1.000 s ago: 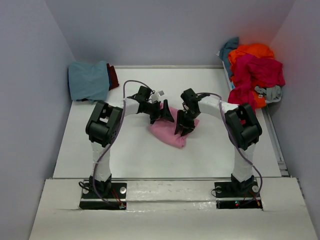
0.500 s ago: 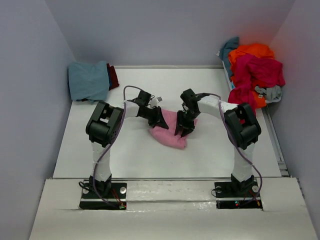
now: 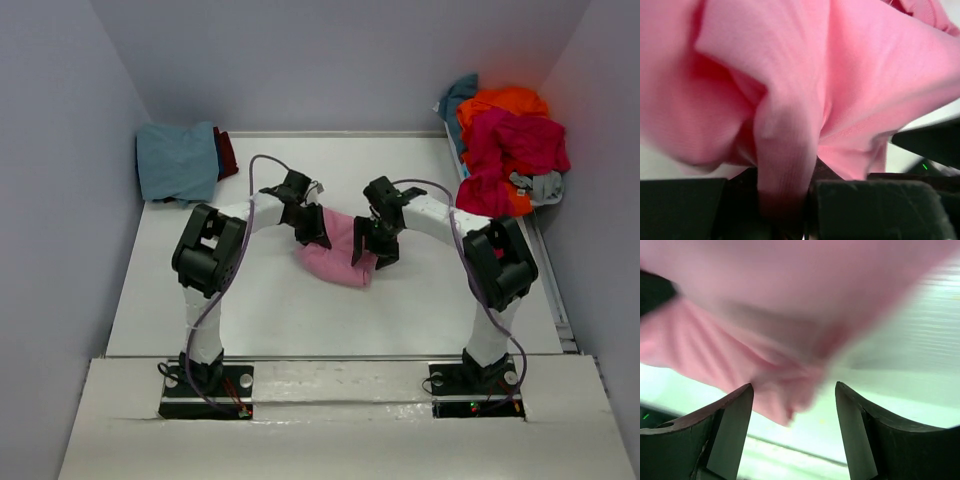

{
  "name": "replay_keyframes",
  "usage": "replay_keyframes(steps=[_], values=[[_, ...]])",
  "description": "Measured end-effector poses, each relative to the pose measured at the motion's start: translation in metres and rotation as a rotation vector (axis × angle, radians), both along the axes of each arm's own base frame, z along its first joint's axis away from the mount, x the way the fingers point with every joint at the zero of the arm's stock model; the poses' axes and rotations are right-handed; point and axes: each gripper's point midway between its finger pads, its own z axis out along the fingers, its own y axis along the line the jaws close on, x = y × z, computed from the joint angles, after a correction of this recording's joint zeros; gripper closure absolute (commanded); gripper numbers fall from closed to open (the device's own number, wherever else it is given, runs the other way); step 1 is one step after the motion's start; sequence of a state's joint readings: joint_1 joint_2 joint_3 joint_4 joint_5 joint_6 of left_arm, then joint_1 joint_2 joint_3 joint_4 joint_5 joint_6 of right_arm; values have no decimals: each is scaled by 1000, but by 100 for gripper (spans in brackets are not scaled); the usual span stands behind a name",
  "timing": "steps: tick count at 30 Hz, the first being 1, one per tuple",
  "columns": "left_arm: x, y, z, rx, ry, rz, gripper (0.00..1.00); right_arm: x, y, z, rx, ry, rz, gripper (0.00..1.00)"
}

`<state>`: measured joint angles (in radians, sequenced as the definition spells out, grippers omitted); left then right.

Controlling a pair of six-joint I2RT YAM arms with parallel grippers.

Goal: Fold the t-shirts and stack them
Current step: Neatly place the folded tshirt to the corner

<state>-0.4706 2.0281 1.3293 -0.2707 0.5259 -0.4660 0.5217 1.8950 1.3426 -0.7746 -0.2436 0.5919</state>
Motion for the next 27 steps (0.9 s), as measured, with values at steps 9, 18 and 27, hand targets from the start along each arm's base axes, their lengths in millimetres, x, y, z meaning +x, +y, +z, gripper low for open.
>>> replay_keyframes(steps=[9,18,27], values=[[86,42,51,252,-254,167,94,0,-28,26,-76,-126,-41,27],[128,87,100,385,-373,322,94,-8,-37,22,-104,-126,-47,27],[178,156,183,442,-518,543,94,-19,-44,11,-129,-93,-24,28]])
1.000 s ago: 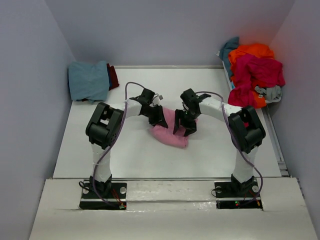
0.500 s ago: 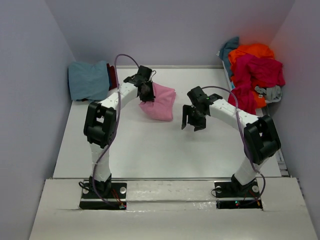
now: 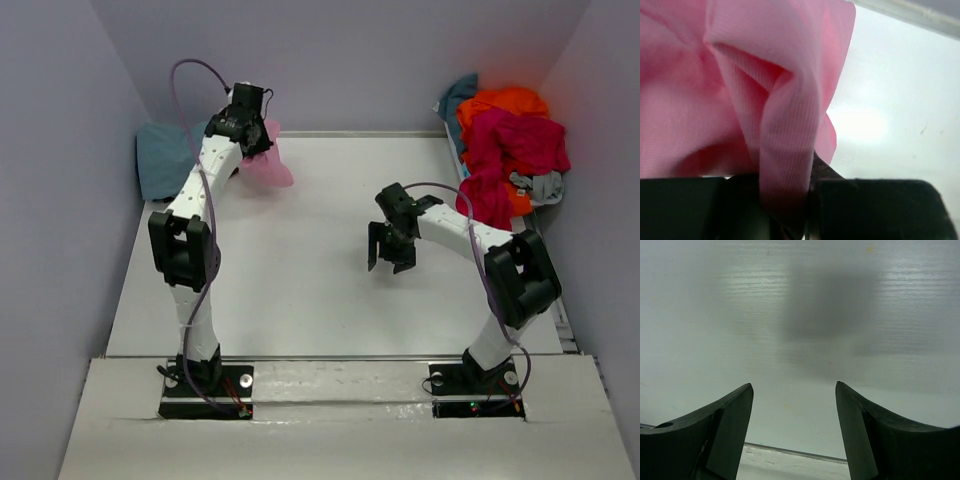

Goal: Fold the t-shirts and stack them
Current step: Neatly place the folded tshirt to the corner

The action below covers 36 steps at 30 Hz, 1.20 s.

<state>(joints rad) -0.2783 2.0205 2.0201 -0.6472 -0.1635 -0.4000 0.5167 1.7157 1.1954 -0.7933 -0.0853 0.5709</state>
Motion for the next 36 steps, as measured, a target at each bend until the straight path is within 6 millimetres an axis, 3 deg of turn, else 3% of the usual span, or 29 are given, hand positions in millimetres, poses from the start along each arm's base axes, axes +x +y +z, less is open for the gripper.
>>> replay_keyframes(steps=[3,7,9,12,16,21,28,36], values=[[15,27,32,6,-75,64,94,0,0,-1,-2,0,6,28],[36,59,62,8,-147,123,94,-1,-1,-3,-7,7,11,28],[44,72,66,7,-162,144,94,-1,-1,-5,-10,12,14,28],[54,93,63,5,-164,178,94,-2,-1,-9,-16,22,18,28],[62,129,37,18,-116,237,94,-3,-2,-16,-26,43,21,28],[70,157,17,24,-86,282,95,-5,-3,-24,-37,68,26,28],[91,176,37,39,-191,311,95,-9,-4,-34,-58,108,32,29],[104,195,65,106,-331,360,94,-1,-2,-27,-78,116,42,29]])
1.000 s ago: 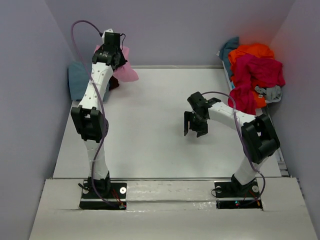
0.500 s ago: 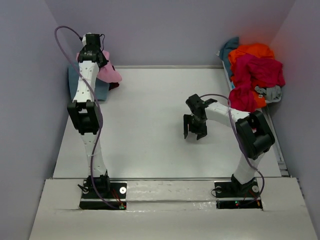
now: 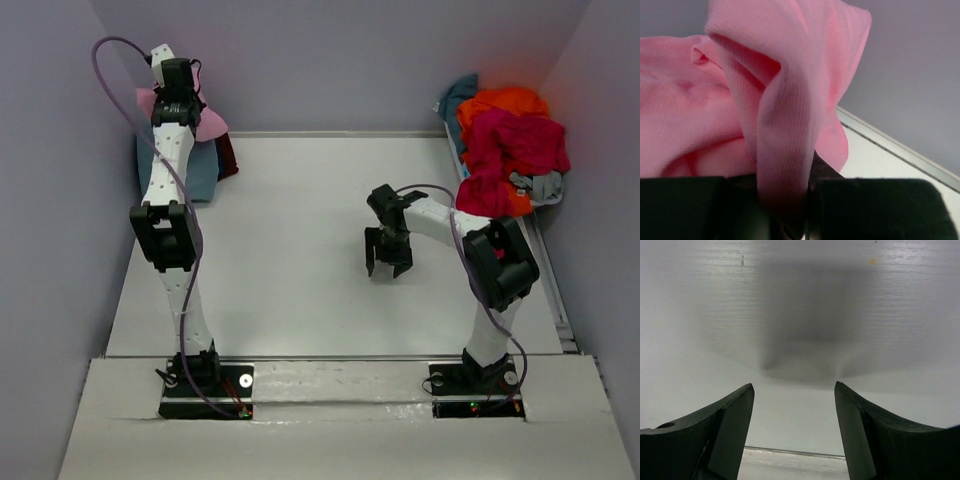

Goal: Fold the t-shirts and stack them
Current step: Neatly place the folded tshirt to the corner

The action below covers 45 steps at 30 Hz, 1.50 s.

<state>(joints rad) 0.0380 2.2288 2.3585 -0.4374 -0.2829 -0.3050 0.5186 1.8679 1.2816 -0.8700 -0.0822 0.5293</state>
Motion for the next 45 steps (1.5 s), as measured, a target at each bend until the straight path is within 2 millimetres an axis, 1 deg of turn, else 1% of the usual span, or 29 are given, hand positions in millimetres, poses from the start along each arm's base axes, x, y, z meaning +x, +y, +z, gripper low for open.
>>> replay_keyframes(steps=[2,5,7,10,13,15,17,19,20,21,22,23,24,25,26,27,28,29,30,34,35,36,37,39,41,44,45], values=[[0,9,9,18,-38,22,95,1,-1,3,-10,6,1,29],[-7,28,25,35,-97,67,94,2,-2,7,-26,13,0,29],[-14,48,36,41,-137,108,94,4,-3,8,-42,22,0,29],[-18,73,54,37,-193,150,95,6,-3,9,-62,38,-1,29],[-16,92,60,19,-220,170,94,9,-4,9,-84,53,-1,29],[-14,98,57,1,-231,168,94,10,-4,9,-95,61,0,29],[-7,95,49,-22,-228,149,95,10,-3,8,-103,70,3,29],[6,87,33,-57,-212,107,95,8,-3,6,-111,85,8,29],[18,82,21,-82,-207,76,94,7,-3,5,-114,89,8,29],[27,79,6,-98,-192,59,94,6,-3,3,-119,97,11,29],[35,73,-16,-129,-166,30,94,4,-3,2,-123,104,14,29],[39,69,-36,-151,-135,12,94,3,-3,1,-127,111,16,29],[43,63,-60,-179,-100,-9,94,1,-4,0,-131,118,18,29],[44,58,-87,-206,-54,-20,94,0,-4,0,-135,124,19,29],[43,55,-104,-222,-23,-26,94,0,-4,-1,-137,128,20,29],[41,49,-126,-246,17,-38,94,0,-4,-1,-138,130,20,29],[41,46,-135,-259,32,-43,94,1,-3,-2,-140,133,21,29],[41,45,-139,-266,39,-48,94,2,-2,-3,-140,133,21,29],[42,44,-140,-271,40,-53,94,3,-1,-4,-141,135,21,29],[45,41,-129,-284,19,-76,94,7,1,-11,-146,146,27,29],[44,40,-131,-284,11,-79,94,6,1,-11,-145,151,29,29],[38,39,-135,-287,18,-75,92,6,1,-12,-145,153,30,29],[32,38,-139,-292,30,-71,86,5,1,-12,-142,154,33,29],[21,37,-142,-297,43,-59,84,5,2,-12,-139,155,37,29],[15,38,-137,-286,39,-44,82,5,4,-12,-135,155,44,29],[-3,38,-132,-264,46,-10,81,4,5,-12,-128,157,52,29],[-10,38,-127,-255,49,3,75,4,5,-12,-127,157,54,29]])
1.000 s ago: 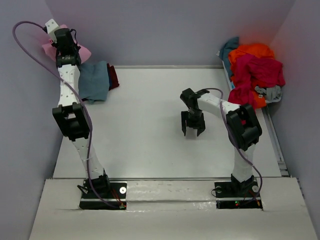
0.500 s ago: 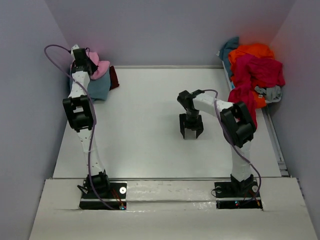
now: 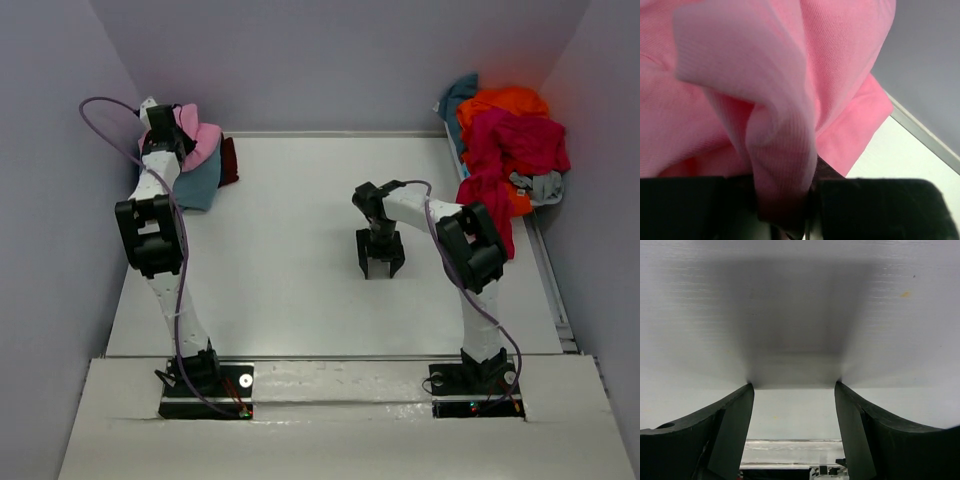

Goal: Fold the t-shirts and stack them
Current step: Neatly place the folded tshirt to the corner

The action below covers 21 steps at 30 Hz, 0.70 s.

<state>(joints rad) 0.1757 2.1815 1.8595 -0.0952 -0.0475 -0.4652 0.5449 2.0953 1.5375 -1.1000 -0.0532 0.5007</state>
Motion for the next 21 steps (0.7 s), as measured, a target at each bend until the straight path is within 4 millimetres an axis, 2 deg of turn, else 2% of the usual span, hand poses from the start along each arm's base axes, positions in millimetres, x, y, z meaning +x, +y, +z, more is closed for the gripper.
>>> replay_keyframes(steps=[3,4,6,8,9,12,21], values=[[-9,-1,13,17,-8,16,67,-1,0,0,5,4,5,29],[-12,-1,16,23,-8,20,59,-1,0,0,6,5,7,29],[-19,-1,21,30,-7,34,58,-2,0,-1,6,9,13,29],[-27,-1,24,38,0,41,48,-4,-1,-1,7,11,17,29],[-32,-1,27,43,2,48,38,-5,-2,-2,8,10,20,29],[-44,1,31,54,17,74,31,-10,-4,-1,12,11,26,29],[-73,6,73,83,-16,131,30,-24,-8,3,64,-20,39,29]])
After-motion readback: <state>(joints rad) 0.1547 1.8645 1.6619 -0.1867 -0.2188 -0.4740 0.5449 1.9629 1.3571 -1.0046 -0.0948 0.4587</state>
